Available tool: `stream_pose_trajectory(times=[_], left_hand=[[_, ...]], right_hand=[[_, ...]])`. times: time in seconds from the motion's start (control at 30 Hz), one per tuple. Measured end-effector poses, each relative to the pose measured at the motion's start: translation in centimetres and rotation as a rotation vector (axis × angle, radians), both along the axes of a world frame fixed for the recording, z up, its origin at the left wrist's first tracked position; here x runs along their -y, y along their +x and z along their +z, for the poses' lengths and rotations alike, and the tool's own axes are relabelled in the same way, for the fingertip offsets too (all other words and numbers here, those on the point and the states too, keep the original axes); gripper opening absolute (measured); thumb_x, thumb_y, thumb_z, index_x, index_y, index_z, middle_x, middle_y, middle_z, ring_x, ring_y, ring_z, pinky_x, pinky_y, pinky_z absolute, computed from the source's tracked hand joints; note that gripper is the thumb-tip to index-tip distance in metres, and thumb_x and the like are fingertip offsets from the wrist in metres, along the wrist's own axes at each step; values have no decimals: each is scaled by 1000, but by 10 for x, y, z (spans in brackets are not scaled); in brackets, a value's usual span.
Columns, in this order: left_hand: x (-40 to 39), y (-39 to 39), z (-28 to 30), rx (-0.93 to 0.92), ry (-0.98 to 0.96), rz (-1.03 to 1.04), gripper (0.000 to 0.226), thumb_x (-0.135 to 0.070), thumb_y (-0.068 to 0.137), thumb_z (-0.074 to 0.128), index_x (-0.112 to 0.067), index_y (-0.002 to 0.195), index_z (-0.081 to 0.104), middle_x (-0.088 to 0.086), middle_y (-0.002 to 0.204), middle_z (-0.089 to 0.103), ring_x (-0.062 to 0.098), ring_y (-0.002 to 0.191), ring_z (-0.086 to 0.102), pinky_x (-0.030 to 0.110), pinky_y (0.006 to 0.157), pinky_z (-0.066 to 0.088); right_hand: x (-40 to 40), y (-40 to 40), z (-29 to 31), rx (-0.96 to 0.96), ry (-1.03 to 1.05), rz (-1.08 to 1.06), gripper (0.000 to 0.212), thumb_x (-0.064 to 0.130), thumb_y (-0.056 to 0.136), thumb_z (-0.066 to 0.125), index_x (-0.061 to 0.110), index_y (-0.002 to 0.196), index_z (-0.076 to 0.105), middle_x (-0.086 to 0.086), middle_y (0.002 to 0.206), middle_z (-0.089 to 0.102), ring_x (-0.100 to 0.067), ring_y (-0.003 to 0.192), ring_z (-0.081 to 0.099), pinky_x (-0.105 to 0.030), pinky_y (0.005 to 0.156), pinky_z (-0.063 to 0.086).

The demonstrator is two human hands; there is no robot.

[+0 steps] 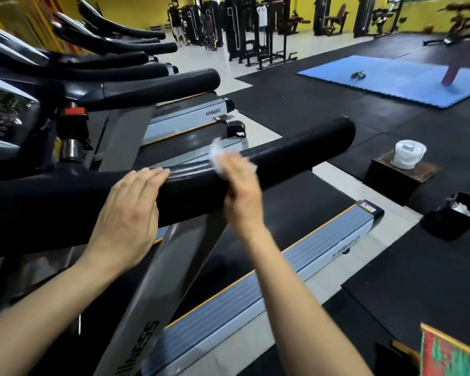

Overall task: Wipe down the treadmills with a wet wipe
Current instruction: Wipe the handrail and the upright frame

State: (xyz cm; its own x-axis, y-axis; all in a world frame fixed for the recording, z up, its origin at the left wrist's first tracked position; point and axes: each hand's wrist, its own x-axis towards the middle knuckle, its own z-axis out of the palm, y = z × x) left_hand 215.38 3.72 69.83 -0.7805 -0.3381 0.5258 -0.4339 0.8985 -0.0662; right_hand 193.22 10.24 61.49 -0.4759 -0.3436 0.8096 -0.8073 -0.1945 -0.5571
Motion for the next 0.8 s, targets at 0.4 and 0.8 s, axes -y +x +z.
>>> stream_pose_trajectory(times=[0.4,0.8], left_hand=[[-10,-103,-13,106,-65,14,55,-10,92,45,-5,147,48,11,147,51,34,134,49,49,114,37],[-16,-109,-27,63,-135,100,58,-3,90,54,-4,148,49,13,150,50,36,137,48,53,115,36]], right_hand=[[-3,-40,-17,166,1,-76,80,-29,75,47,5,147,47,-14,158,37,-28,151,28,-51,123,17],[-21,-185,-39,525,-132,-232,90,-16,67,33,18,150,44,-8,160,35,-18,151,28,-53,121,24]])
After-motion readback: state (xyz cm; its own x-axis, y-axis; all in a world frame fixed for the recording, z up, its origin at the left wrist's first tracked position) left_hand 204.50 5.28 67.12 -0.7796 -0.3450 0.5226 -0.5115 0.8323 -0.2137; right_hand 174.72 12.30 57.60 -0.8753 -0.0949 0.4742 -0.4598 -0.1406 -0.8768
